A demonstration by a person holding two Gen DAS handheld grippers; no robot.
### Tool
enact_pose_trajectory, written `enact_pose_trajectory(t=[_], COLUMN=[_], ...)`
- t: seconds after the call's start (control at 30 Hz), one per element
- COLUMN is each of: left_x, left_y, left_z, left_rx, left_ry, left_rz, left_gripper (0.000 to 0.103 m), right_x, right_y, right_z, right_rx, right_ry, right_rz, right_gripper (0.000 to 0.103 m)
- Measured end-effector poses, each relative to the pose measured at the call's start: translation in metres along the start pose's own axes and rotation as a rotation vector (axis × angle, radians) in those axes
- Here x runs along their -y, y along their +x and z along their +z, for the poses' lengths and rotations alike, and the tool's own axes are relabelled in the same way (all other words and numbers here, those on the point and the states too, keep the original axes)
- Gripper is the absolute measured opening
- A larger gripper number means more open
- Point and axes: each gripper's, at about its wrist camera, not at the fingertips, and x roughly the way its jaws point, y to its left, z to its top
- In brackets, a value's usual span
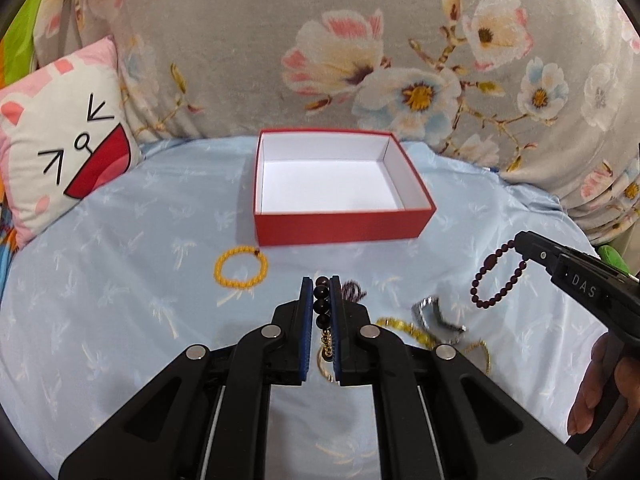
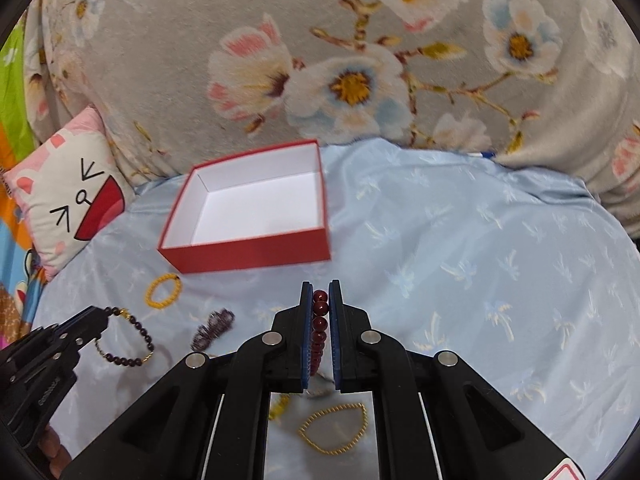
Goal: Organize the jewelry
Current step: 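Carry both bracelets into the red box and open both tools, then lift both open tools out of the red box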
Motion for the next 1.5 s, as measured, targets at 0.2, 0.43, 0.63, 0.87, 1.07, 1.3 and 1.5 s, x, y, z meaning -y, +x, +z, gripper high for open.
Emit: enact_pose_trajectory(t=[0.2,0.43,0.63,0.87,1.07,1.3,1.5], left_x=[0.002,-0.005,-0.008,-0.017,-0.022,-0.021,-0.023], left_y=[0.02,0.064,0.113,0.171,0.208,0.229,0.221], left_z=[0.045,0.097,0.131,0.155,0.159,0.155,0.154], left_rx=[0.047,0.068,0.071,0.049,0.018,-0.006,0.016], left_ry=[0.014,0.0,0.007,0.005,0.0,-0.002,-0.011], left_rz=[0.004,0.016,0.038,0.053,0.061,0.066,0.072], left_gripper=[0.008,0.008,0.008,0.008,0.008,0.011,0.039], right_x=[-0.019,-0.033,-0.044,-0.048,-0.042,-0.041,-0.036], right_y=[0.019,0.066,0.111,0.165,0.205,0.228,0.211], right_z=[0.036,0.075,0.107,0.133,0.137,0.133,0.132], right_rx=[0.013,-0.003,-0.004,-0.026,-0.066,-0.086,-0.043], right_ry=[-0.033,-0.04,-0.046,-0.046,-0.017,-0.048,-0.061], right_rz=[0.051,0.105,0.126,0.145,0.152,0.077,0.051], right_gripper=[0.008,0.008,0.008,0.008,0.008,0.015,0.023])
